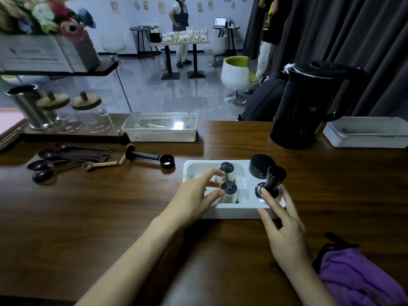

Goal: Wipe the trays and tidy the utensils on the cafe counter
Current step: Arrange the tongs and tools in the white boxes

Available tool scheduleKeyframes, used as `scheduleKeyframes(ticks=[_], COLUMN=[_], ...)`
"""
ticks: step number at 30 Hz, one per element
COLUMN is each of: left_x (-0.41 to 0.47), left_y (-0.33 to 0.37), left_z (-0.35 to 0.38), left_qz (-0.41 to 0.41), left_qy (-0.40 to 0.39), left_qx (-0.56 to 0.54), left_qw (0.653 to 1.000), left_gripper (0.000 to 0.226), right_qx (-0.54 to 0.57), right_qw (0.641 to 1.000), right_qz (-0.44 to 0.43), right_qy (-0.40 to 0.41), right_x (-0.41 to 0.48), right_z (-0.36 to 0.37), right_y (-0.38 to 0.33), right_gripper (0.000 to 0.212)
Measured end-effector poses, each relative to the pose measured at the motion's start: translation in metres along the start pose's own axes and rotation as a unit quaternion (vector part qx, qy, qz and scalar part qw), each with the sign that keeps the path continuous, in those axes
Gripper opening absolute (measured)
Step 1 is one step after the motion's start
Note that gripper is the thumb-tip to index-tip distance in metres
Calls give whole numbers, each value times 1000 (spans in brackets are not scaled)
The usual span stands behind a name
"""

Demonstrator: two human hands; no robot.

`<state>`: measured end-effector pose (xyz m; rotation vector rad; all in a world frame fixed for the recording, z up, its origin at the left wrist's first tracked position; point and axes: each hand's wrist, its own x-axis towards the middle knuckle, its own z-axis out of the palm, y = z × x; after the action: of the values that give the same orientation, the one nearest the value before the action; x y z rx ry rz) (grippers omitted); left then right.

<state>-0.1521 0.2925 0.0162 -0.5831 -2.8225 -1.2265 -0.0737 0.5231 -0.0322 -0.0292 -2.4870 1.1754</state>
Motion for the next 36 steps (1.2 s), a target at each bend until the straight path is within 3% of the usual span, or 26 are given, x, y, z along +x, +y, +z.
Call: scheduleKeyframes(ticks=[3,7,11,21,31,36], left_x=[0,3,11,41,41,38], left_y=[-11,-47,-96,-140,-136,-134], left_z=[-10,-40,-72,-86,-78,-79], left_qz=[5,-23,-100,-225,-191,-179], left_qy=[28,158,217,182,155,131], left_qx=[36,69,71,118,122,111], left_qw=[999,985,969,950,962,969], left_gripper=[50,35,38,44,20,19], right_qx=[1,0,-4,10,13,18], right_qw=[1000,1000,1000,999,999,999], right_qz=[7,16,27,39,27,23], right_qy=[1,0,-4,3,11,15], right_x=[-1,-1,0,0,1,1], right_z=[-1,-1,-1,-1,2,1], right_y=[-3,-8,-7,-8,-1,-1], right_gripper=[48,49,49,52,50,49])
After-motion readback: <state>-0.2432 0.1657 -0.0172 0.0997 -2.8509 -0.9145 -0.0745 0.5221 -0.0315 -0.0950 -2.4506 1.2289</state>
